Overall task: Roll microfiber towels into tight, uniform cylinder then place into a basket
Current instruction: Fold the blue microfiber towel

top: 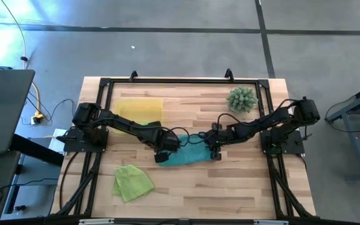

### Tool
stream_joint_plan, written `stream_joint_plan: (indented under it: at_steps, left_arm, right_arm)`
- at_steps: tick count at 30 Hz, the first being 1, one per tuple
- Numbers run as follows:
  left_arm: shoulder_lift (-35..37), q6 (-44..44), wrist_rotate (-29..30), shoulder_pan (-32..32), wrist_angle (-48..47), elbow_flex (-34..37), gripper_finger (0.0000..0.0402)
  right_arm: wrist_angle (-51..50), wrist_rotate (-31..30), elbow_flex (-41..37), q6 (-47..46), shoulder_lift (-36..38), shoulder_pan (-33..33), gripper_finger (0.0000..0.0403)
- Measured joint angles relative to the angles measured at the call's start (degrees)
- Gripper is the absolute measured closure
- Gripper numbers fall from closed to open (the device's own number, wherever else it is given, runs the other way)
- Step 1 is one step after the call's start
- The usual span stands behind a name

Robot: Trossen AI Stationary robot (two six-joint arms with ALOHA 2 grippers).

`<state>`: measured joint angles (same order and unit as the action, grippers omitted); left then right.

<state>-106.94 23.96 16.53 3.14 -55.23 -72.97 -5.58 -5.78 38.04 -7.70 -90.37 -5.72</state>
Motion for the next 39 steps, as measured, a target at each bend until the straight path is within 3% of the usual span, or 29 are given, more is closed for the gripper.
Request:
stream_joint_plan:
  at_steps: [9,14,19,26,32,39]
  left_arm:
    - [0.0,1.36,-6.53,0.94,-5.67,-4.5,0.0307]
    - [0.02,-4.96,-10.64,4.15,-2.64,-6.6,0.0308]
    - [0.04,-13.39,-9.91,6.03,7.01,-2.56,0.0308]
    - [0.04,-10.36,-10.82,4.37,14.98,4.46,0.0308]
    - [0.04,-6.19,-12.5,4.0,17.7,7.48,0.0308]
    - [0.04,-6.51,-27.25,4.04,23.05,8.0,0.0308]
  right_arm:
    - [0.11,-0.21,0.0,-8.31,0.0,-0.1,0.027]
    - [0.24,1.29,0.0,-19.0,0.0,-1.83,0.027]
    - [0.28,-2.23,0.0,-29.78,-0.02,-4.53,0.027]
    - [0.42,-7.55,0.02,-38.6,-1.02,-8.08,0.027]
    - [1.83,-10.46,0.46,-39.68,-5.89,-9.01,0.027]
    - [0.73,-23.86,0.21,-23.55,-7.36,-7.72,0.027]
